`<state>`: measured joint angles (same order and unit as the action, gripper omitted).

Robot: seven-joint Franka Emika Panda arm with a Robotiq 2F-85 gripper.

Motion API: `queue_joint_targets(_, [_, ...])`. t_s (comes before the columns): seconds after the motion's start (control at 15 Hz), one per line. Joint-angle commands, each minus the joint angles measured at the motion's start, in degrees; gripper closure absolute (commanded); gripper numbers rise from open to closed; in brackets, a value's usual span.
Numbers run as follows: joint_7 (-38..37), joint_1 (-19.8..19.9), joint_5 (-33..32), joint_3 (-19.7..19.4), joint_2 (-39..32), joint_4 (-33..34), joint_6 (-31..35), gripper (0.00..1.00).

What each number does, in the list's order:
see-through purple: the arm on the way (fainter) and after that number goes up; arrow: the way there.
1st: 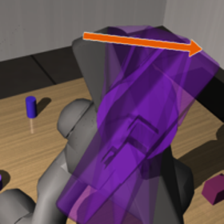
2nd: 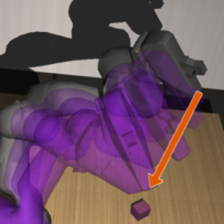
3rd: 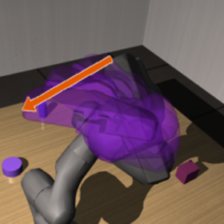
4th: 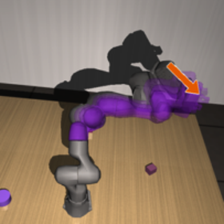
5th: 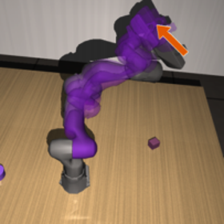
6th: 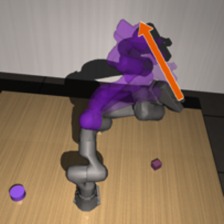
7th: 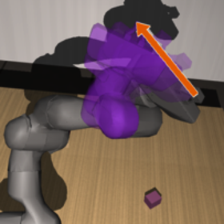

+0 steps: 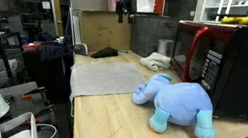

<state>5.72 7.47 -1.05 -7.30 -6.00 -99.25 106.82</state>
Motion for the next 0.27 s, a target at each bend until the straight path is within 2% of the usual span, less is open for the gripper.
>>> queue_joint_targets(0.0, [0.59,0.31,0.64,0.10,-0.06,0.68,-0.66,0.00])
queue_joint_targets(0.2, [0.81,0.44,1.04,0.08,-0.10,1.02,-0.89,0.00])
